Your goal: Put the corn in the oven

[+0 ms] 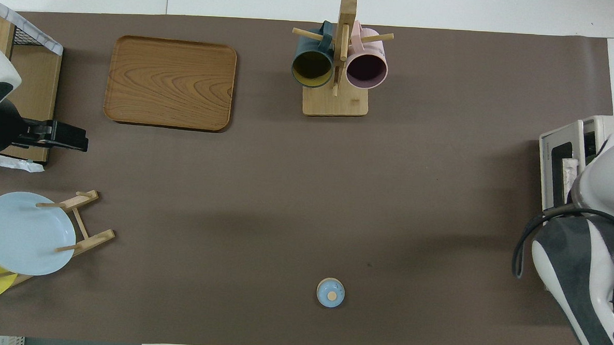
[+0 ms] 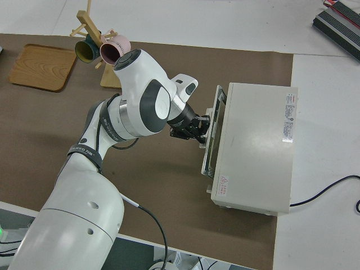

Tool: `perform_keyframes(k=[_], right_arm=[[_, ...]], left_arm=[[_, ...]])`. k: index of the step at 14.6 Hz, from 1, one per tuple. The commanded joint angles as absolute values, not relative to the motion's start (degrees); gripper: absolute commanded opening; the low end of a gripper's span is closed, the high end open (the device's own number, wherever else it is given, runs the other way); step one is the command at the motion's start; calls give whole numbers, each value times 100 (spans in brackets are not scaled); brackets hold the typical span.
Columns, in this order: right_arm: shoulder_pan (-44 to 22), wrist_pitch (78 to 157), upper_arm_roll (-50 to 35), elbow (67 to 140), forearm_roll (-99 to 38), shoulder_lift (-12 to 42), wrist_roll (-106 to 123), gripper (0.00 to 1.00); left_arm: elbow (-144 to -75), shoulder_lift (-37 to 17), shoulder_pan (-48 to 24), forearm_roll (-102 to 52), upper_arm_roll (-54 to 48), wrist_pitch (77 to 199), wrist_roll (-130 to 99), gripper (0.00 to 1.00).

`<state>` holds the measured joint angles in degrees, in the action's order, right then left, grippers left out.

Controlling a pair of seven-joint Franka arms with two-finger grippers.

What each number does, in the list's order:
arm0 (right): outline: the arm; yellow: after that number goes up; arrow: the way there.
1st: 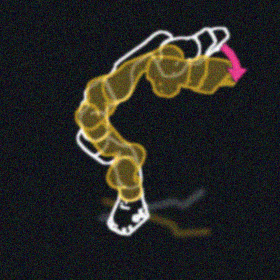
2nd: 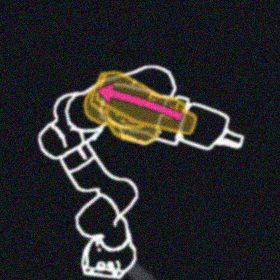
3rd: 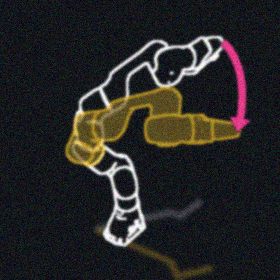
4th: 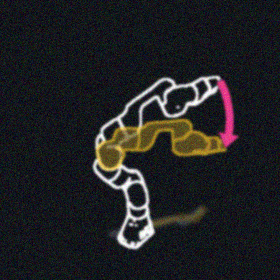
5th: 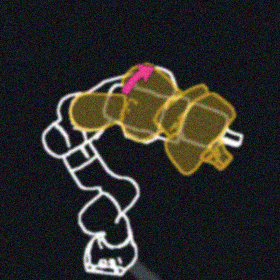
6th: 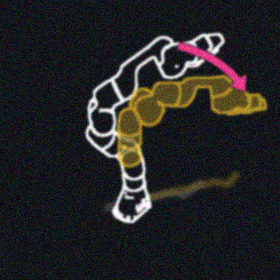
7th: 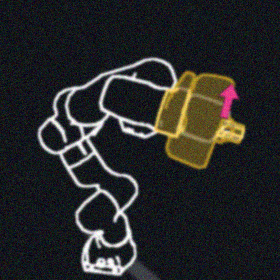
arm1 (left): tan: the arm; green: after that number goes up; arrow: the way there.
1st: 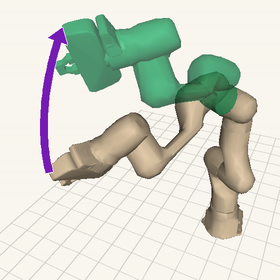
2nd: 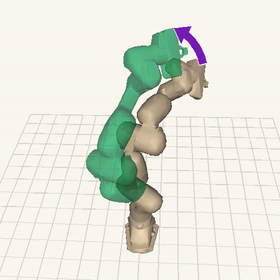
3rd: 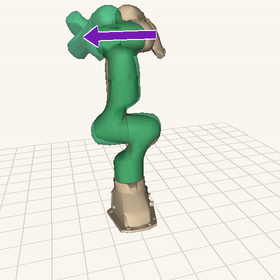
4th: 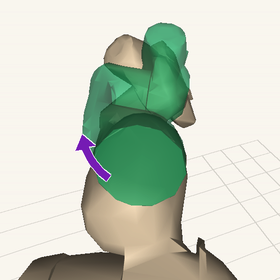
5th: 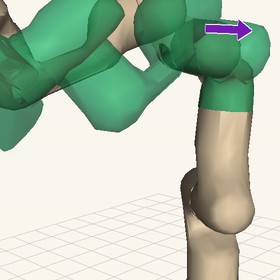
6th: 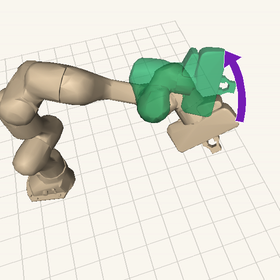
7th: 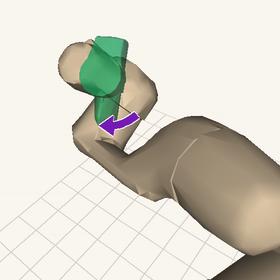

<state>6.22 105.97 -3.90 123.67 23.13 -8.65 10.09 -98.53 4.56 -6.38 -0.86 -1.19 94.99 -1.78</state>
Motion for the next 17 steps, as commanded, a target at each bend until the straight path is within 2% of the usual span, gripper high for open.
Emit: perform_keyframes(k=[1,7,12,17], right_arm=[[843,10793,-404,12349,2426,-791,1309,0],[791,10644,-431,12182,2356,-853,1336,0],[730,10012,-527,11568,1970,-835,1336,0],[511,9485,-545,10593,592,-493,1118,0]], left_arm=[[-9888,501,-615,-105,-114,9519,-132,100],[-9888,501,-615,-105,-114,9527,-132,100],[-9888,501,-624,-105,-114,9527,-132,100],[-9888,501,-615,-105,-114,9527,-132,100]])
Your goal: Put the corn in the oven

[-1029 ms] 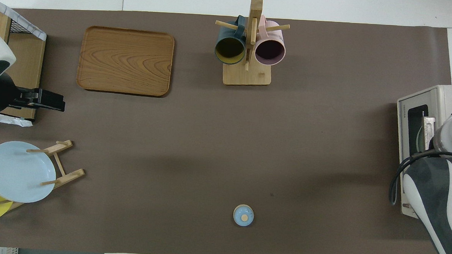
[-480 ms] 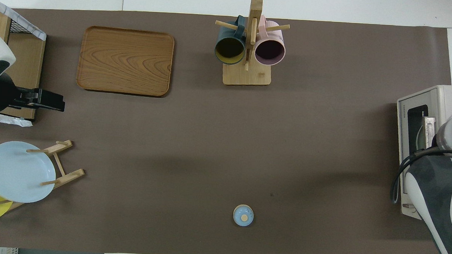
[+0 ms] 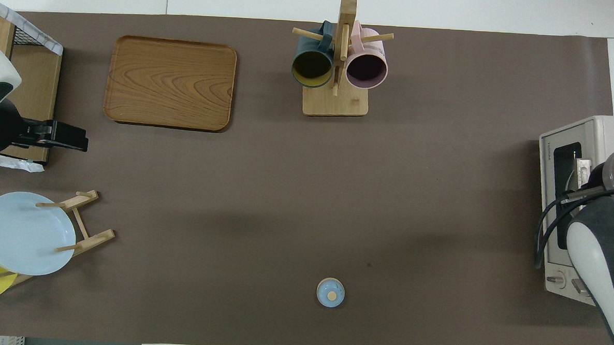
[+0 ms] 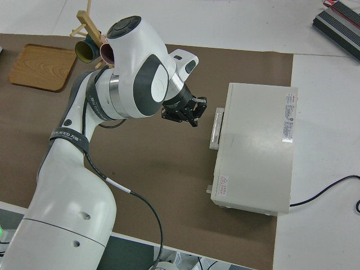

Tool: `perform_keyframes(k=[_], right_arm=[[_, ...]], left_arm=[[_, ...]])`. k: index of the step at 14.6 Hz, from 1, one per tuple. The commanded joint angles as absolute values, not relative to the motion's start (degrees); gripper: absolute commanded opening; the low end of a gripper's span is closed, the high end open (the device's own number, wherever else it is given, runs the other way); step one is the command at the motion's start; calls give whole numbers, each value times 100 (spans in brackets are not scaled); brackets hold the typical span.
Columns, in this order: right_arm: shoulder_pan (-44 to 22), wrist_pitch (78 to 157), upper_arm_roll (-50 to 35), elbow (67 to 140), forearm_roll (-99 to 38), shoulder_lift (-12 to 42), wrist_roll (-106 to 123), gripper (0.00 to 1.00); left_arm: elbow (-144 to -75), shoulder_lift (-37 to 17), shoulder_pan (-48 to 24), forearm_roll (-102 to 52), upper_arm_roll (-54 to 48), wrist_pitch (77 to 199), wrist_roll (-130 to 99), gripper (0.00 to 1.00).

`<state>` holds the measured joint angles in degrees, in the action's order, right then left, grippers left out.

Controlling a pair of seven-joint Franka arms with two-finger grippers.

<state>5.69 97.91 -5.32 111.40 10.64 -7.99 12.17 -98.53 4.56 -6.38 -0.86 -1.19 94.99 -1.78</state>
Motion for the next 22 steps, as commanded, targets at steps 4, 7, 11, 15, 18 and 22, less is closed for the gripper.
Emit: perform_keyframes(k=[4,7,11,15,18,22], right_arm=[[466,9203,-650,10301,308,-352,624,0],[544,8834,-650,10029,229,-194,624,0],[159,8455,-256,10028,202,-290,633,100],[-70,8140,-27,9485,202,96,528,100],[-211,8296,167,9448,228,114,527,100],[-211,8297,158,9448,246,211,510,100]], left_arm=[[-9888,501,-615,-105,-114,9527,-132,100],[-9888,501,-615,-105,-114,9527,-132,100],[-9888,501,-615,-105,-114,9527,-132,100],[-9888,501,-615,-105,-114,9519,-132,100],[-9888,501,-615,-105,-114,9527,-132,100],[-9888,501,-615,-105,-114,9527,-132,100]])
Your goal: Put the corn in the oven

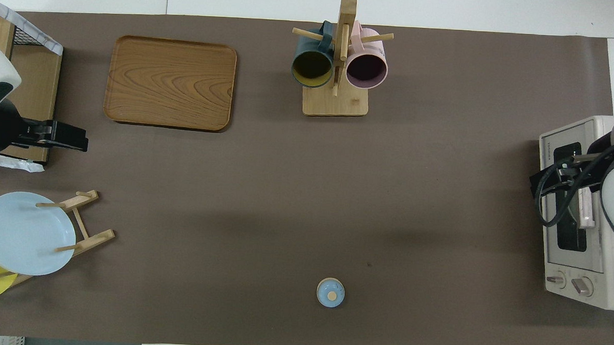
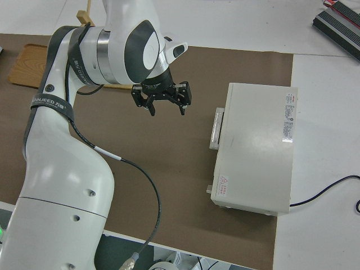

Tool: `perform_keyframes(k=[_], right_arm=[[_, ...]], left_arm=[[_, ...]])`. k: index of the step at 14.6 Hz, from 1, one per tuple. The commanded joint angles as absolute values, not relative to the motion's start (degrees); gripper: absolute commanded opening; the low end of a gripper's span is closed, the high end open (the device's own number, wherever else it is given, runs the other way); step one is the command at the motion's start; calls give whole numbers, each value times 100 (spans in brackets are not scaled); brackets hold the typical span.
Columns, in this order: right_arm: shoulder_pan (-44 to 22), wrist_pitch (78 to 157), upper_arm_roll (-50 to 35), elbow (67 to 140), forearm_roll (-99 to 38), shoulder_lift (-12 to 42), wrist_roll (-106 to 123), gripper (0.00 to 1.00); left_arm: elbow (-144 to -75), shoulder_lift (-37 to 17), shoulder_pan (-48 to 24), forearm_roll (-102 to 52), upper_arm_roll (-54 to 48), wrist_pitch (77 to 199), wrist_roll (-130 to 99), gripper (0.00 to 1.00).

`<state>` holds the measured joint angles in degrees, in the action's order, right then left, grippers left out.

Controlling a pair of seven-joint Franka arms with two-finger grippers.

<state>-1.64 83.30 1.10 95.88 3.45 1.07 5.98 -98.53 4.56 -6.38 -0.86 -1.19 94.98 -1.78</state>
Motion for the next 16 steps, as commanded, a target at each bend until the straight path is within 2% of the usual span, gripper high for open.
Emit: perform_keyframes(k=[1,16], right_arm=[[-202,8340,158,9431,246,211,501,100],[-149,8631,141,9387,237,158,492,100]], left_arm=[[-9888,501,-615,-105,-114,9519,-132,100],[-9888,501,-615,-105,-114,9519,-132,100]])
